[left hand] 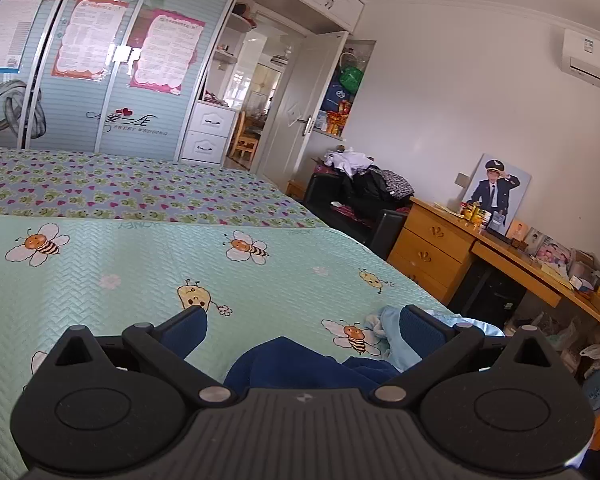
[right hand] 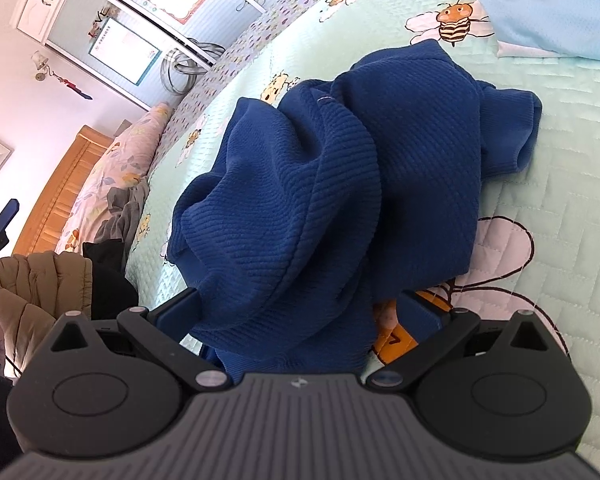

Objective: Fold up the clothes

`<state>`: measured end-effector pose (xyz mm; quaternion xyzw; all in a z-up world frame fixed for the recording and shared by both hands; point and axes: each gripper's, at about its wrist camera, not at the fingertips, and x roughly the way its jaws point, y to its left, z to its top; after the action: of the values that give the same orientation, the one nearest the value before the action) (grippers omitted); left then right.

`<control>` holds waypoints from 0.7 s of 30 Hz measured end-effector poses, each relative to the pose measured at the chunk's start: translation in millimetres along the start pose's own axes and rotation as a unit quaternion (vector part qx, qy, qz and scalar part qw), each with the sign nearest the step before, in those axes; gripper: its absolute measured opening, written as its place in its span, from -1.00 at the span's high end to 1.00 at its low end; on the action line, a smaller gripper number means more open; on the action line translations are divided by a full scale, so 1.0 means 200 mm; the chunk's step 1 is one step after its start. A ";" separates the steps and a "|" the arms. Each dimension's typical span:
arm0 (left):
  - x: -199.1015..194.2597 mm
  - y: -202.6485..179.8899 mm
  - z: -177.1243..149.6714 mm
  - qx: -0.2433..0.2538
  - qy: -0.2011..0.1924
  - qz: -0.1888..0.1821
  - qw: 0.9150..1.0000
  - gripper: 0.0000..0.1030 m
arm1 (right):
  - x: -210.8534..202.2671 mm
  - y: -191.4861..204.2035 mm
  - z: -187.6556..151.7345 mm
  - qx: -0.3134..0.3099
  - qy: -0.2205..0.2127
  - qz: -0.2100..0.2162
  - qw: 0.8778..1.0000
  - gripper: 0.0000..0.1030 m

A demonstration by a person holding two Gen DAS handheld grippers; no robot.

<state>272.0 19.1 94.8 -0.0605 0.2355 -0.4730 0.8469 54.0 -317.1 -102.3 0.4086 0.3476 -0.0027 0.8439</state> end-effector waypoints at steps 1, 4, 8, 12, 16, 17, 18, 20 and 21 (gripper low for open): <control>0.00 -0.01 -0.01 -0.002 0.003 0.006 1.000 -0.99 | 0.00 0.00 0.00 0.000 0.000 0.000 1.000 -1.00; 0.03 -0.06 -0.09 -0.002 0.017 0.057 0.998 -0.99 | -0.01 0.00 0.00 0.001 -0.004 0.002 1.000 -1.00; 0.15 -0.13 -0.30 -0.003 0.074 0.174 0.982 -0.99 | -0.04 -0.01 0.00 0.006 -0.011 0.006 1.000 -1.00; 0.25 -0.17 -0.57 -0.040 0.115 0.180 0.976 -0.99 | -0.08 -0.03 0.02 0.012 -0.021 0.008 1.000 -1.00; 0.41 -0.29 -0.81 -0.024 0.160 0.204 0.965 -0.97 | -0.08 -0.09 0.04 0.032 -0.024 0.013 0.999 -1.00; 0.46 -0.32 -0.87 -0.009 0.173 0.212 0.962 -0.94 | -0.08 -0.11 0.05 0.039 -0.021 0.014 0.999 -1.00; 0.51 -0.36 -0.91 0.008 0.183 0.218 0.958 -0.84 | -0.05 -0.13 0.06 0.049 -0.016 0.018 0.999 -1.00; 0.59 -0.44 -0.97 0.038 0.198 0.227 0.953 -0.75 | 0.00 -0.17 0.07 0.064 -0.009 0.037 0.997 -0.96; 0.62 -0.48 -0.99 0.049 0.201 0.230 0.951 -0.75 | 0.02 -0.17 0.08 0.062 -0.008 0.044 0.997 -0.77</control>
<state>163.1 -112.2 -91.5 0.1328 0.3847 -0.2786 0.8699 56.3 -350.2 -121.8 0.4747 0.3218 0.0095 0.8191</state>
